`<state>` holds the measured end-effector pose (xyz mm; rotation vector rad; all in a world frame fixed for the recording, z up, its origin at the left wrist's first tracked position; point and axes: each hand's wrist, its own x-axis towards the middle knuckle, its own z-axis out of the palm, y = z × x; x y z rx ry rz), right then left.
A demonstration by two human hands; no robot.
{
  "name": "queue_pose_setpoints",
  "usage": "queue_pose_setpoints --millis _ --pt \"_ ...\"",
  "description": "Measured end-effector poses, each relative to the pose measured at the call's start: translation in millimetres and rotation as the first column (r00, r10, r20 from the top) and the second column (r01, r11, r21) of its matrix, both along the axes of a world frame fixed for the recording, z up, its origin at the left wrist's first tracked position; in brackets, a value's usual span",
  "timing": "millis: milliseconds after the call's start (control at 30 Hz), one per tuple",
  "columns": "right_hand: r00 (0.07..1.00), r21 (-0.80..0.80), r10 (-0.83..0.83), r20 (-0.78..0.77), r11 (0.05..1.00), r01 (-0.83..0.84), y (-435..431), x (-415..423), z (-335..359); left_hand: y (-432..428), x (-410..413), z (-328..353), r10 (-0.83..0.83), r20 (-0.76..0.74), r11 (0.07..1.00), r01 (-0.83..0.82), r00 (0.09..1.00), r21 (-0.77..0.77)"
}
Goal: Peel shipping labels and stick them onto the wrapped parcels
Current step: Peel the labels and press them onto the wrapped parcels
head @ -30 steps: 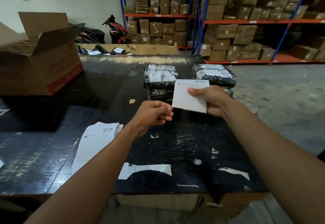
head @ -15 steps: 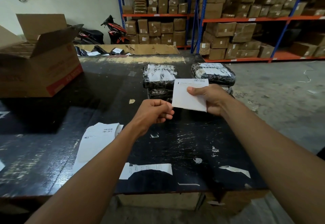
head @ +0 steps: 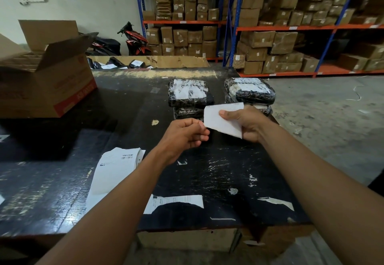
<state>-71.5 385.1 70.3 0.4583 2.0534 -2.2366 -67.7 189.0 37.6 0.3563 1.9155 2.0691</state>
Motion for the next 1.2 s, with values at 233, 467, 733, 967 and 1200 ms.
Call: queue_pose_setpoints --millis 233,467,733,967,1200 --pt "0.996 0.039 0.031 0.084 0.999 -0.034 -10.1 3.0 -5.0 10.8 1.4 11.4 0.031 0.06 0.973 -0.043 0.998 0.226" --pt "0.995 0.243 0.052 0.088 0.967 -0.072 -18.5 3.3 1.3 15.3 0.4 15.7 0.071 0.04 0.95 -0.08 0.997 0.3" --pt "0.968 0.347 0.161 -0.193 0.934 -0.086 -17.6 3.8 9.0 10.3 -2.7 14.1 0.118 0.052 0.965 -0.127 0.992 0.231" --pt "0.936 0.335 0.274 -0.222 0.923 -0.191 -18.5 11.8 20.3 8.6 -1.1 12.2 0.145 0.063 0.967 -0.155 0.987 0.201" --pt "0.929 0.377 0.33 -0.167 0.892 -0.249 -19.7 20.4 27.6 6.9 1.4 9.7 0.158 0.032 0.974 -0.161 0.987 0.158"
